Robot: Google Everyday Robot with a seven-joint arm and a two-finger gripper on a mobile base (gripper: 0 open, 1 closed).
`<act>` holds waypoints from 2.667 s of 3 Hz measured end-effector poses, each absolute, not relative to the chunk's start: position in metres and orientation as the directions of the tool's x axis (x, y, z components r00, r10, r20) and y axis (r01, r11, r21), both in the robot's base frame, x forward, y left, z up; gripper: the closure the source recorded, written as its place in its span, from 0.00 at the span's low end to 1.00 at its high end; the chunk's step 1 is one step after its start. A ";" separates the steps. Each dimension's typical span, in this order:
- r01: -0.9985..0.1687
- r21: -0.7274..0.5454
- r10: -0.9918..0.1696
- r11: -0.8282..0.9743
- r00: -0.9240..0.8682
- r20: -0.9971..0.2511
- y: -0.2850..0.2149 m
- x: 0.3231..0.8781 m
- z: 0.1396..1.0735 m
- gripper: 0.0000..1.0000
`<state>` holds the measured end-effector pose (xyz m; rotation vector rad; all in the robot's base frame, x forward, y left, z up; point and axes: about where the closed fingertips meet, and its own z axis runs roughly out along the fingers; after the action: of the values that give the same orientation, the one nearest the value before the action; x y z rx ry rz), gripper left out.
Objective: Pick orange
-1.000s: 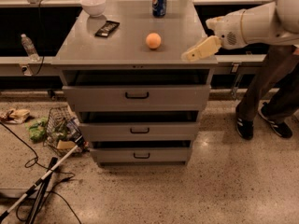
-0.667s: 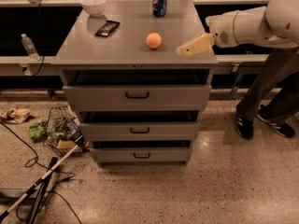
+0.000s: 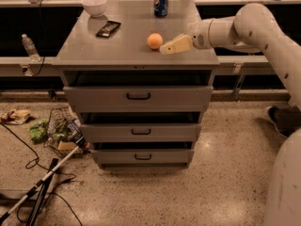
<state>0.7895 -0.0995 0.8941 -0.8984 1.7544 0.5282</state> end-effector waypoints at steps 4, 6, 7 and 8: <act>-0.825 -0.080 -0.299 0.560 -0.111 -0.948 -0.047 0.857 0.860 0.05; -0.850 -0.081 -0.307 0.520 -0.098 -0.947 -0.028 0.859 0.851 0.43; -0.858 -0.092 -0.311 0.505 -0.082 -0.947 -0.025 0.856 0.854 0.66; -0.884 -0.130 -0.297 0.448 -0.010 -0.955 -0.009 0.846 0.878 0.89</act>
Offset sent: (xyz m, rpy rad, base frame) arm 0.0736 0.0273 -0.0319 0.0307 -0.0420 0.0207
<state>0.8459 -0.0085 0.8782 -1.0688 1.5603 0.6448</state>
